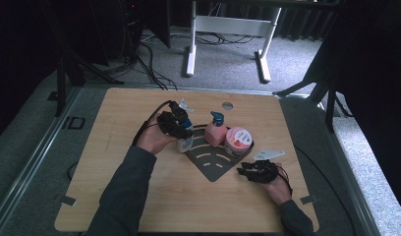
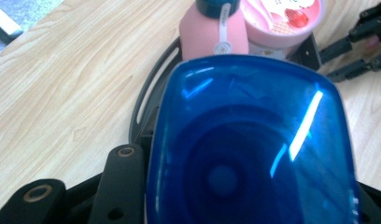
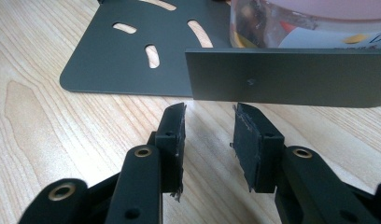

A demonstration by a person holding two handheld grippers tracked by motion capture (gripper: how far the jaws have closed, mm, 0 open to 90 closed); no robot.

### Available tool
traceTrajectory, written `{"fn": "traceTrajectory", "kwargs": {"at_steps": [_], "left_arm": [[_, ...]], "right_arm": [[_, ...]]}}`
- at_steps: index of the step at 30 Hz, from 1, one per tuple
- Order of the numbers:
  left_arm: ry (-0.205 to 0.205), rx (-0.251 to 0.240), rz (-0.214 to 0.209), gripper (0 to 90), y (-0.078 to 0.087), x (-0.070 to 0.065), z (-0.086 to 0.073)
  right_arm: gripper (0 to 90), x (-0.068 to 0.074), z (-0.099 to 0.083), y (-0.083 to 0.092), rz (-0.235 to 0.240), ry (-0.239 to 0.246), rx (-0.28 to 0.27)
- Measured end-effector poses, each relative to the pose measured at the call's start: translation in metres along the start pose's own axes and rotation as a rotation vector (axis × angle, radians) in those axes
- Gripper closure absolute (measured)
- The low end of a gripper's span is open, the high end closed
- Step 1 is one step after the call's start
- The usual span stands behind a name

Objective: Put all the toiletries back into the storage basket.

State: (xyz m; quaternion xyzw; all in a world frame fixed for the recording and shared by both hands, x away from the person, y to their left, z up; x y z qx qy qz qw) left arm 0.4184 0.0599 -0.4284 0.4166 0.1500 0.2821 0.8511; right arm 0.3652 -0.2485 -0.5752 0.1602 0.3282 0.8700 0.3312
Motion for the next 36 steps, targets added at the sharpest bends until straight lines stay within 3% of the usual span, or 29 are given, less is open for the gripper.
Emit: {"fn": "traceTrajectory", "kwargs": {"at_steps": [17, 24, 36], "left_arm": [[0.051, -0.02, 0.033, 55.7, -0.022, 0.013, 0.013], [0.048, -0.012, 0.064, 55.7, -0.034, 0.018, 0.022], [0.048, -0.017, 0.072, 55.7, -0.045, 0.018, 0.031]], "right_arm": [[63.7, 0.0, 0.001, -0.001, 0.001, 0.002, -0.001], [63.8, 0.0, 0.001, -0.001, 0.002, 0.001, 0.001], [63.8, 0.0, 0.001, -0.001, 0.004, 0.0, 0.002]]}}
Point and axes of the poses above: each handheld gripper's, and its own axes: y roughly backward along the jaws, z roughly out of its top, x roughly to its left, the point moved 3 cm from there along -y, roughly forward along the jaws, and after that the axes turned 4 degrees about -z, right-handed, at the moved point
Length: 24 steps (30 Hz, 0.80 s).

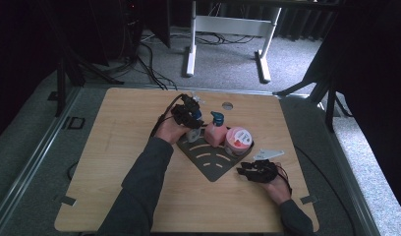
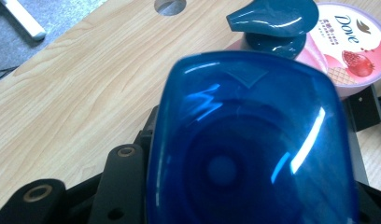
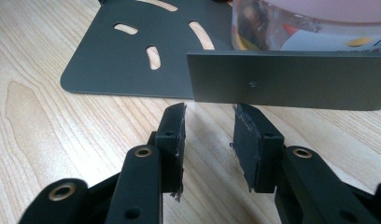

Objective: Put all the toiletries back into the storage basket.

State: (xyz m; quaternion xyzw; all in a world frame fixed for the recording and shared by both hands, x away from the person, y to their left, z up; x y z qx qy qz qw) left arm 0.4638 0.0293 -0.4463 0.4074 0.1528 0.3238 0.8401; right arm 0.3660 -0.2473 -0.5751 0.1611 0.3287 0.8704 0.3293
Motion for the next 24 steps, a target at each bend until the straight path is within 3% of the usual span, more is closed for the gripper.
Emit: {"fn": "traceTrajectory", "kwargs": {"at_steps": [24], "left_arm": [[0.026, -0.023, 0.021, 55.7, -0.012, 0.006, 0.003]], "right_arm": [[63.9, 0.0, 0.0, 0.0, 0.002, 0.0, -0.003]]}}
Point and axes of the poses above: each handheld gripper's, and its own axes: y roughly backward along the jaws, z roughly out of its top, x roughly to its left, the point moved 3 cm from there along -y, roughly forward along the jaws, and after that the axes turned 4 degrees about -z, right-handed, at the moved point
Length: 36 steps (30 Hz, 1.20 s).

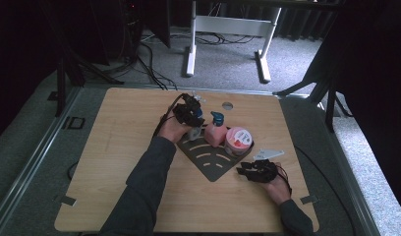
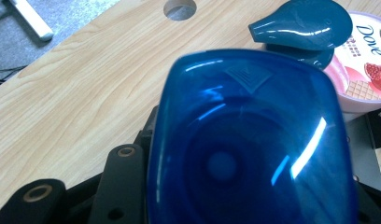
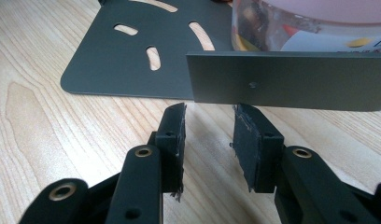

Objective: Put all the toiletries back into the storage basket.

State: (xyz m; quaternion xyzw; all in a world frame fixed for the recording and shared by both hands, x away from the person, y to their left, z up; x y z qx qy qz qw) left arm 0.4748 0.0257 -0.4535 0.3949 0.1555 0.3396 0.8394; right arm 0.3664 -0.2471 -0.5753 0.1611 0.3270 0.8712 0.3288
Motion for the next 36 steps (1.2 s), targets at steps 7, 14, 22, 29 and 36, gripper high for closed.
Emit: {"fn": "traceTrajectory", "kwargs": {"at_steps": [7, 14, 22, 29, 36], "left_arm": [[0.001, -0.016, -0.003, 55.7, -0.007, 0.0, 0.001], [0.008, -0.02, -0.003, 55.7, -0.018, -0.001, 0.002], [0.02, -0.03, -0.006, 55.6, -0.027, 0.001, 0.002], [0.03, -0.039, -0.004, 55.6, -0.032, 0.003, 0.003], [0.036, -0.053, -0.014, 55.5, -0.035, 0.004, 0.004]], "right_arm": [[63.9, 0.0, 0.0, 0.0, -0.001, 0.001, 0.001], [63.9, 0.0, 0.0, 0.0, -0.001, 0.002, 0.002], [63.9, 0.0, 0.0, 0.0, 0.0, 0.002, 0.002], [63.9, 0.0, 0.0, 0.0, 0.001, 0.002, 0.002], [63.9, 0.0, 0.0, 0.0, -0.001, 0.002, 0.002]]}}
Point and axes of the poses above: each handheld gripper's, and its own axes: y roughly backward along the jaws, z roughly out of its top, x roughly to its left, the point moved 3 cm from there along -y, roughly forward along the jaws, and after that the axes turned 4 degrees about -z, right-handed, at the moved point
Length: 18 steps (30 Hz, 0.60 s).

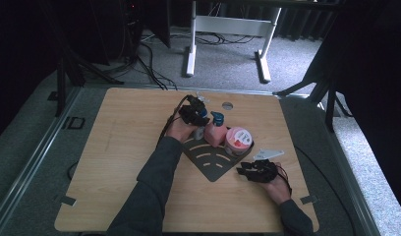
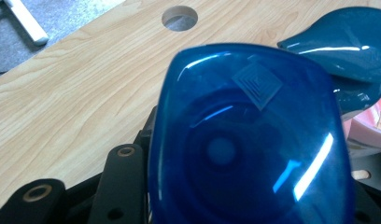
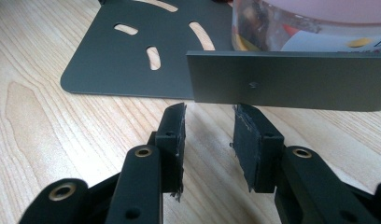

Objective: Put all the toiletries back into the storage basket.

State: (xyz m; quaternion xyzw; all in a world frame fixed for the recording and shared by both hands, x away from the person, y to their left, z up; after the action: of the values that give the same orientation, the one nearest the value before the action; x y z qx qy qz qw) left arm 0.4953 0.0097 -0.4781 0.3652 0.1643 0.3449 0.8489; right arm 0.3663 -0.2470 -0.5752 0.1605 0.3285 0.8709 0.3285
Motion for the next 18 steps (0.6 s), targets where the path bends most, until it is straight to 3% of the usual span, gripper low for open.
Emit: {"fn": "traceTrajectory", "kwargs": {"at_steps": [18], "left_arm": [[0.02, -0.026, -0.012, 54.6, -0.0047, 0.0026, 0.002]], "right_arm": [[63.8, 0.0, 0.0, 0.0, 0.0, 0.0, 0.0]]}}
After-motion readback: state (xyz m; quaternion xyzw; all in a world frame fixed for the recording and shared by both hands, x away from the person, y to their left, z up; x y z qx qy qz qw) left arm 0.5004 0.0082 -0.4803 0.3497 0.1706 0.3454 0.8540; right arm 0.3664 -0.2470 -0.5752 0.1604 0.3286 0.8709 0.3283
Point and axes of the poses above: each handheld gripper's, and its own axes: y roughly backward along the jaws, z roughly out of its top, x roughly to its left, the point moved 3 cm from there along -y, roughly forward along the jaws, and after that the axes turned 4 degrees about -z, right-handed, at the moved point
